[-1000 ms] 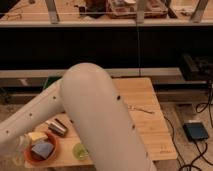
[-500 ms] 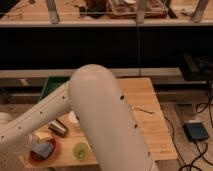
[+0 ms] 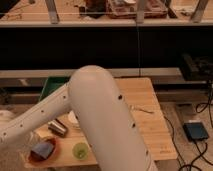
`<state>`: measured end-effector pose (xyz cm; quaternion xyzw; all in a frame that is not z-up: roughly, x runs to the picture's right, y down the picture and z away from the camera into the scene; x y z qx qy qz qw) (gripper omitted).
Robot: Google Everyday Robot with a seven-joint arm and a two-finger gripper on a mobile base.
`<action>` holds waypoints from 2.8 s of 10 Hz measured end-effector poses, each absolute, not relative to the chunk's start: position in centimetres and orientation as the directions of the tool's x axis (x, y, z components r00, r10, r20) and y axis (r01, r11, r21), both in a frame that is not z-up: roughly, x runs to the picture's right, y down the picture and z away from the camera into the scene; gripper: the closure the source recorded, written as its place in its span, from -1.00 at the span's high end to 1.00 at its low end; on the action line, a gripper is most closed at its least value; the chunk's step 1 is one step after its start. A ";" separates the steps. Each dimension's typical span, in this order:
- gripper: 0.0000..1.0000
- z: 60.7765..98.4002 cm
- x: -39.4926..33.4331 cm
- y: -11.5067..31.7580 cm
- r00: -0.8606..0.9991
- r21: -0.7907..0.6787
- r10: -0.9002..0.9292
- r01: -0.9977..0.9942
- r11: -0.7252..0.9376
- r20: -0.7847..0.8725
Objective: Wipe table surface with sponge
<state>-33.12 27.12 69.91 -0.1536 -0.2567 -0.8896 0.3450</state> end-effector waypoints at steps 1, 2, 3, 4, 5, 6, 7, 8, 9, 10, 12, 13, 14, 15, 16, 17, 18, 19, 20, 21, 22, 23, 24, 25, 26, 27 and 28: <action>0.60 69.9 -33.1 27.1 -0.714 0.351 -0.535 0.693 -0.630 0.450; 0.60 69.9 -33.1 27.2 -0.719 0.356 -0.529 0.688 -0.632 0.451; 0.60 70.0 -32.7 27.2 -0.738 0.373 -0.505 0.668 -0.644 0.448; 0.60 70.0 -32.4 27.1 -0.755 0.388 -0.487 0.648 -0.656 0.438; 0.60 70.3 -32.5 27.0 -0.766 0.416 -0.482 0.639 -0.647 0.425; 0.60 70.8 -32.7 27.1 -0.768 0.433 -0.480 0.638 -0.637 0.424; 0.60 71.1 -32.9 27.4 -0.771 0.447 -0.476 0.634 -0.631 0.422; 0.60 71.5 -33.1 27.7 -0.774 0.456 -0.471 0.632 -0.627 0.423; 0.60 72.0 -33.3 27.8 -0.773 0.461 -0.470 0.633 -0.622 0.427; 0.60 72.2 -33.4 27.9 -0.772 0.459 -0.467 0.633 -0.623 0.431; 0.60 72.6 -33.6 28.1 -0.771 0.456 -0.463 0.634 -0.624 0.438; 0.60 72.7 -33.5 28.1 -0.768 0.453 -0.464 0.637 -0.623 0.442; 0.60 72.7 -33.4 28.0 -0.765 0.451 -0.467 0.641 -0.621 0.443; 0.60 72.7 -33.4 28.0 -0.764 0.449 -0.468 0.642 -0.621 0.444; 0.60 72.7 -33.3 27.8 -0.762 0.447 -0.469 0.644 -0.621 0.445; 0.57 72.6 -33.3 27.7 -0.761 0.446 -0.470 0.645 -0.621 0.446; 0.44 72.7 -33.2 27.6 -0.762 0.446 -0.469 0.644 -0.621 0.447; 0.24 72.7 -33.3 27.6 -0.764 0.448 -0.466 0.642 -0.623 0.446; 0.11 72.8 -33.3 27.7 -0.766 0.450 -0.462 0.639 -0.623 0.447; 0.10 72.9 -33.4 27.8 -0.767 0.452 -0.460 0.638 -0.624 0.448; 0.10 73.1 -33.4 27.9 -0.768 0.454 -0.457 0.637 -0.623 0.449; 0.10 73.2 -33.4 28.0 -0.767 0.455 -0.457 0.638 -0.622 0.451; 0.10 73.3 -33.3 28.1 -0.766 0.455 -0.456 0.639 -0.621 0.453; 0.10 73.4 -33.3 28.2 -0.765 0.456 -0.456 0.639 -0.619 0.454; 0.10 73.4 -33.2 28.1 -0.766 0.456 -0.458 0.639 -0.620 0.451; 0.10 73.2 -33.2 27.9 -0.767 0.453 -0.463 0.638 -0.623 0.444; 0.10 72.9 -33.3 27.4 -0.767 0.448 -0.473 0.639 -0.625 0.434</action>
